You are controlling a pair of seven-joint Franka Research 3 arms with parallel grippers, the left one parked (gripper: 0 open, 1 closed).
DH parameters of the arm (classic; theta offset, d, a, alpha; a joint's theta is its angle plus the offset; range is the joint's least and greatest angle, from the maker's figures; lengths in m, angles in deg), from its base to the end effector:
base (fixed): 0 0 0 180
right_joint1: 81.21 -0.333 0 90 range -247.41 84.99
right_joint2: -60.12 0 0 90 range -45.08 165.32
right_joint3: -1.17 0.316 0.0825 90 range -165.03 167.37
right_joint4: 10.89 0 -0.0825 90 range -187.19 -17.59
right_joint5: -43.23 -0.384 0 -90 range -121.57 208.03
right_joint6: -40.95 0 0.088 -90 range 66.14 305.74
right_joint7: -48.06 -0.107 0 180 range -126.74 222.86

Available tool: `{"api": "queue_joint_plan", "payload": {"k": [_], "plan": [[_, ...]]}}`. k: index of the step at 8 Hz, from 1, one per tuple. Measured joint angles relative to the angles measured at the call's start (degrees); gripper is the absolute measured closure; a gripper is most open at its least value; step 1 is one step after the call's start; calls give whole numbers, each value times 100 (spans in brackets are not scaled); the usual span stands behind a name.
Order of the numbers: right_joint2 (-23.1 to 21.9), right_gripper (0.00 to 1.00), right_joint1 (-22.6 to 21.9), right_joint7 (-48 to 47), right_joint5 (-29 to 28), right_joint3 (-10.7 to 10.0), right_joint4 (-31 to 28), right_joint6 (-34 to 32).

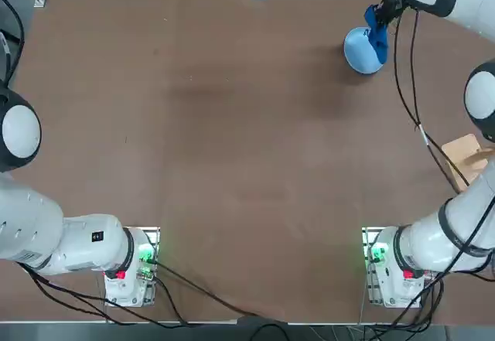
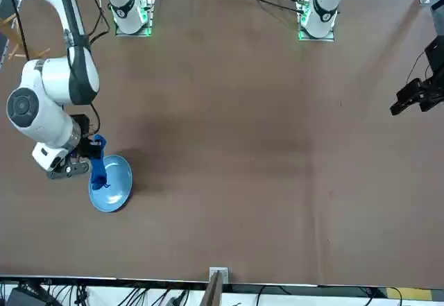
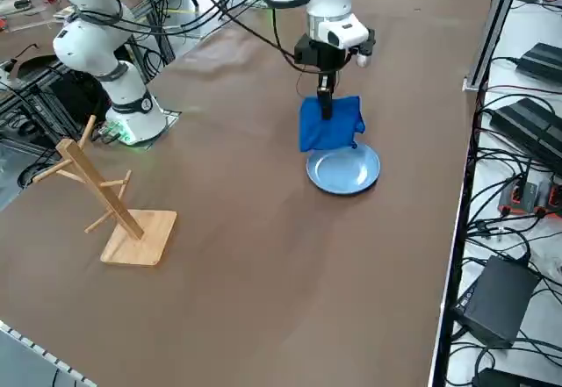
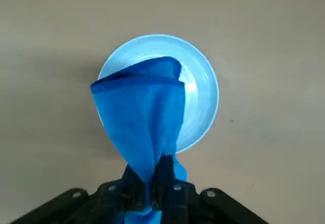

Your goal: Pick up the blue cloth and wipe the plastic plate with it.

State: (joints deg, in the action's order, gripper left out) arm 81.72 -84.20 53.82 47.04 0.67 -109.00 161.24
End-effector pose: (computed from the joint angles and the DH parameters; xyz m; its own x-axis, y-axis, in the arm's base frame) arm 0.6561 0.0259 0.3718 0.9842 0.1770 0.0029 0.1765 -0.9824 0.0615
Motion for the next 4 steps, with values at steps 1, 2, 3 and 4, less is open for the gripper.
{"api": "queue_joint_plan", "payload": {"k": [1, 2, 3, 4], "plan": [[30, 94, 113, 203, -215, -3, 4, 47], [45, 94, 173, 277, -370, -3, 6, 54], [73, 94, 190, 300, -487, -3, 6, 54], [138, 94, 191, 304, -532, -2, 5, 128]]}}
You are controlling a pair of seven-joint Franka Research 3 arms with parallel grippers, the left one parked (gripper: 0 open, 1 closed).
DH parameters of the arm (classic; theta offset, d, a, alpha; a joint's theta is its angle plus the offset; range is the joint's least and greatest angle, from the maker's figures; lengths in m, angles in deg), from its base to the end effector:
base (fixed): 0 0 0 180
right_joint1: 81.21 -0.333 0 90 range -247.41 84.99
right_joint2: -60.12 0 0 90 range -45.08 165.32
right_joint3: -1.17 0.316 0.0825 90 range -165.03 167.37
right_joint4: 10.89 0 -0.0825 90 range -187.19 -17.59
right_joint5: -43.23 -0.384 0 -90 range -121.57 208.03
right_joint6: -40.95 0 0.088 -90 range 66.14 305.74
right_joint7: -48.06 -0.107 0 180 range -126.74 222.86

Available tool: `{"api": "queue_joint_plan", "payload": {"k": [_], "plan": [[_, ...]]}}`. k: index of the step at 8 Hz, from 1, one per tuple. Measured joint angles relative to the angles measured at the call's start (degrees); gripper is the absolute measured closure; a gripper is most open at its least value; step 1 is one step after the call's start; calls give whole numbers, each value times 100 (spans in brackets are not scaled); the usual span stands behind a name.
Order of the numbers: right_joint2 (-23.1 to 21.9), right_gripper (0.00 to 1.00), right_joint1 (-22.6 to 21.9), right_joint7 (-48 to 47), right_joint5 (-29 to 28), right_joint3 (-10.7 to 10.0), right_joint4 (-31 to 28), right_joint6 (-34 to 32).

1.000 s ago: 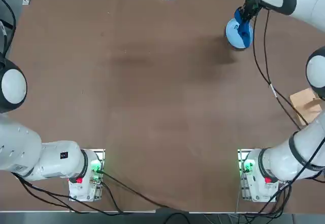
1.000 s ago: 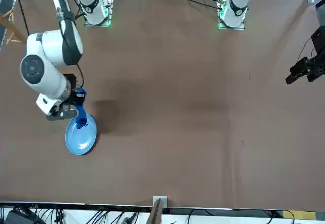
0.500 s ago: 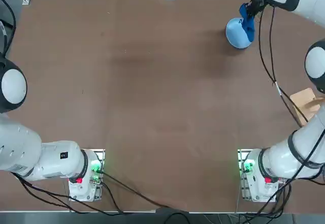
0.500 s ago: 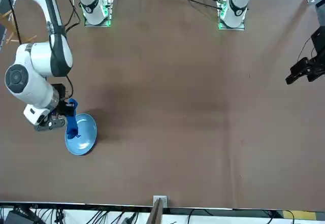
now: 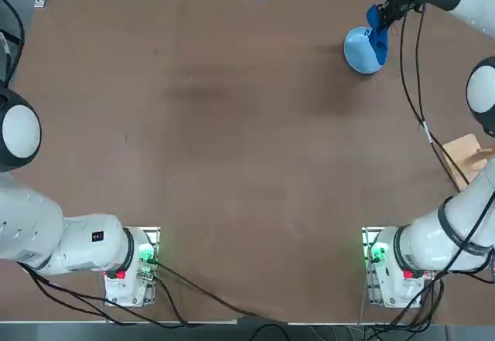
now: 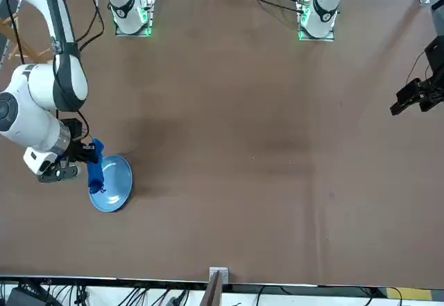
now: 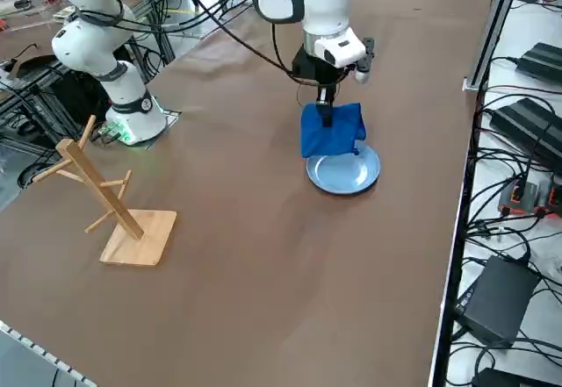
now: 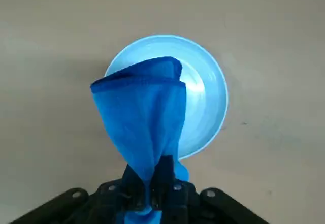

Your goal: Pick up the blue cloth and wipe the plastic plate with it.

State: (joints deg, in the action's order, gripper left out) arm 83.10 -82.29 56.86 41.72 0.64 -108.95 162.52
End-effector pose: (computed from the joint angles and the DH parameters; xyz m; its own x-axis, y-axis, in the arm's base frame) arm 0.6598 0.0081 0.3582 0.9887 0.1496 0.0120 0.1498 -0.9886 -0.0173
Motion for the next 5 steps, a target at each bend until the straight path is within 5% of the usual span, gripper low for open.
{"api": "queue_joint_plan", "payload": {"k": [5], "plan": [[695, 94, 191, 85, 254, -14, -31, 859]]}}
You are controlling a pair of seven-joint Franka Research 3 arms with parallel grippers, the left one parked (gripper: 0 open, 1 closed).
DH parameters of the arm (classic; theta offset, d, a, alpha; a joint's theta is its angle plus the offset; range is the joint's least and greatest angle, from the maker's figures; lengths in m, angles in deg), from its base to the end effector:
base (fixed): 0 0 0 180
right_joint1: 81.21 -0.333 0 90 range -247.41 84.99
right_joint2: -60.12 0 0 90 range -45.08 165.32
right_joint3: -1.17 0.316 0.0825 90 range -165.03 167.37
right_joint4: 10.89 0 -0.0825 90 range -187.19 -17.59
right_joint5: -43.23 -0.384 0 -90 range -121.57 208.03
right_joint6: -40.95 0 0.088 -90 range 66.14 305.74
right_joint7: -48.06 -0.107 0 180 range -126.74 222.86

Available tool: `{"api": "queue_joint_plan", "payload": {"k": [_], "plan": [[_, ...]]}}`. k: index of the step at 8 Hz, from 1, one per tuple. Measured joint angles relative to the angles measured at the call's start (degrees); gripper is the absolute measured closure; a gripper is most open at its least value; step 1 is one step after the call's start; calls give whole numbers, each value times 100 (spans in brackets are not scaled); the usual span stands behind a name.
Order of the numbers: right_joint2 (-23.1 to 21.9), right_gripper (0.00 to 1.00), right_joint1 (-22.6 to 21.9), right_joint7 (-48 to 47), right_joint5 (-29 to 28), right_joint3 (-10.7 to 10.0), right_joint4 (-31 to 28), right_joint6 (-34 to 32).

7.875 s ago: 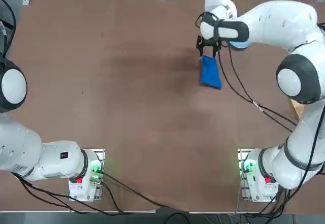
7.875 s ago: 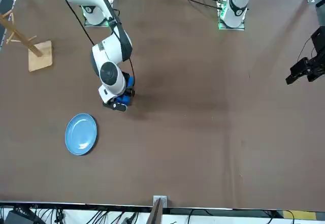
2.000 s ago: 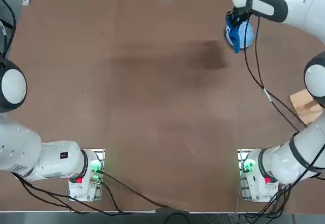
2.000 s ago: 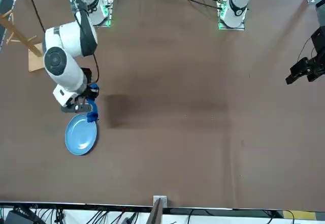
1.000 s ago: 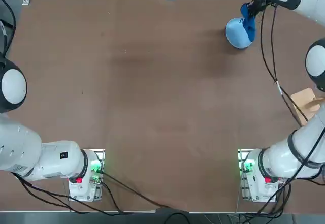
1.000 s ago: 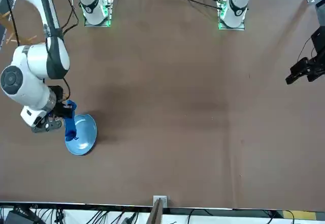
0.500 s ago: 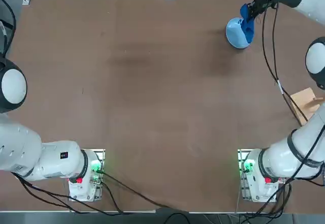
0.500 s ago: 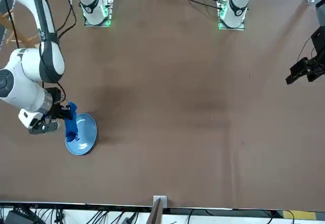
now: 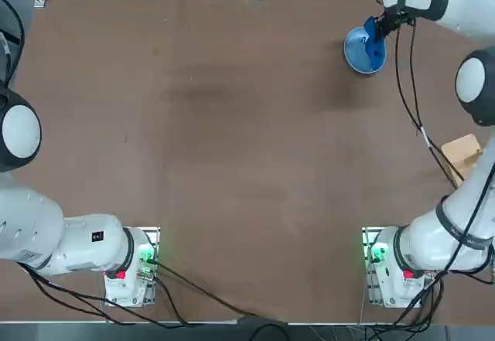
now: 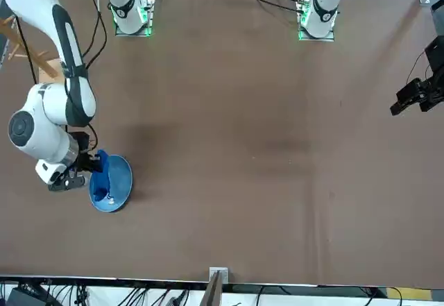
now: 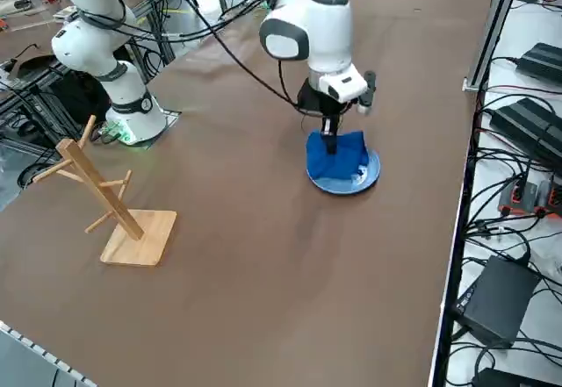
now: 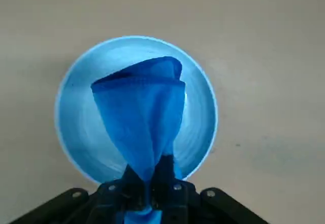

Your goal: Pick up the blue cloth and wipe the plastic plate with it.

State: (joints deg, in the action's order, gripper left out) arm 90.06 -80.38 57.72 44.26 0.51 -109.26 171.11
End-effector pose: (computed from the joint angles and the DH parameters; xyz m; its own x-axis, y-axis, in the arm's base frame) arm 0.6729 -0.0172 0.2883 0.9875 0.1553 0.0284 0.1546 -0.9877 0.0250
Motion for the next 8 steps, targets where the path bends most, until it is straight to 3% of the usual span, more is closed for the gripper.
{"api": "queue_joint_plan", "payload": {"k": [8], "plan": [[611, 94, 130, 31, 70, -7, -166, 820]]}}
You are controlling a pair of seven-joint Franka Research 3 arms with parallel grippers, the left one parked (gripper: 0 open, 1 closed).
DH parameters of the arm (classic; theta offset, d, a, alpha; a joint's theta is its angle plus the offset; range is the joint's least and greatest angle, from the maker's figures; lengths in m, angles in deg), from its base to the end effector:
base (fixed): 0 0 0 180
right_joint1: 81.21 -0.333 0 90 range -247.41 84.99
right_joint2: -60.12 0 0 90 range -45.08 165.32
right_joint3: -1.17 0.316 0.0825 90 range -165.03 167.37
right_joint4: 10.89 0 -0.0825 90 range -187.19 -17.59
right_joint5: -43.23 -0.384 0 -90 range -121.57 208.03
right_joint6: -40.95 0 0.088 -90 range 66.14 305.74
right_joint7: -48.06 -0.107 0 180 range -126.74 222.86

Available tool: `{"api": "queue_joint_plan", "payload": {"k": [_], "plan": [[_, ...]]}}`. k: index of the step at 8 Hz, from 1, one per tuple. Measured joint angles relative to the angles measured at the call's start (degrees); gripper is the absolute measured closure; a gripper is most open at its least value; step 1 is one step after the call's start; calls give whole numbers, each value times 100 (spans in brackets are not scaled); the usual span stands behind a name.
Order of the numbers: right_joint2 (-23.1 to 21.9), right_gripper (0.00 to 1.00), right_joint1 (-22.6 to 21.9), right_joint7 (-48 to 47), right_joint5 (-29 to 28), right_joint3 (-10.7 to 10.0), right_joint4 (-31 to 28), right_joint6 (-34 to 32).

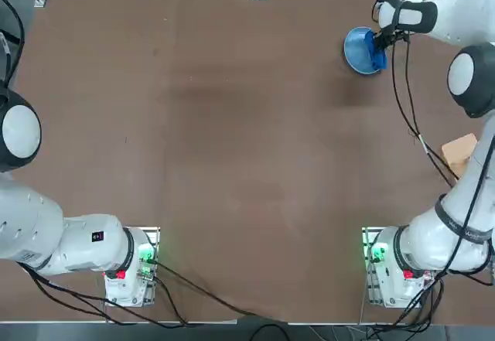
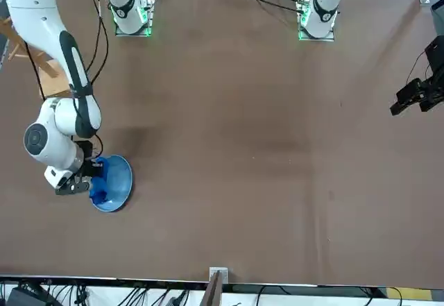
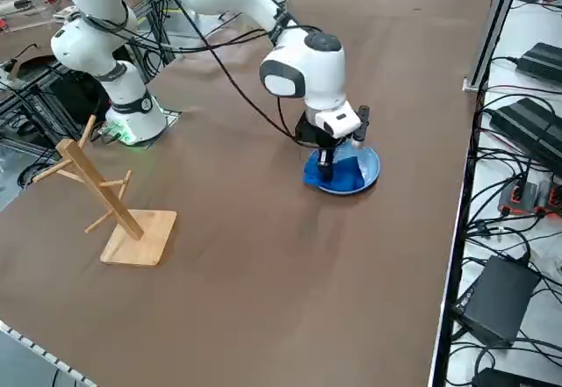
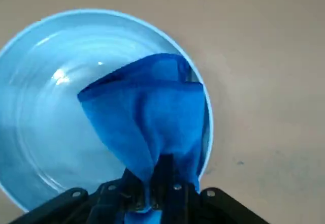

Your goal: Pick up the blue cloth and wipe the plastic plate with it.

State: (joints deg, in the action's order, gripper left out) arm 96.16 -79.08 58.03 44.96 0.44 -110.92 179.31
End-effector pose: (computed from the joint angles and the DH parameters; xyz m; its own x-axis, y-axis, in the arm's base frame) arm 0.6699 -0.0329 0.2173 0.9883 0.1488 0.0341 0.1476 -0.9884 0.0349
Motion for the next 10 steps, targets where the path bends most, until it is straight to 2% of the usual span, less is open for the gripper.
{"api": "queue_joint_plan", "payload": {"k": [10], "plan": [[96, 94, -34, -343, -7, 14, -11, 91]]}}
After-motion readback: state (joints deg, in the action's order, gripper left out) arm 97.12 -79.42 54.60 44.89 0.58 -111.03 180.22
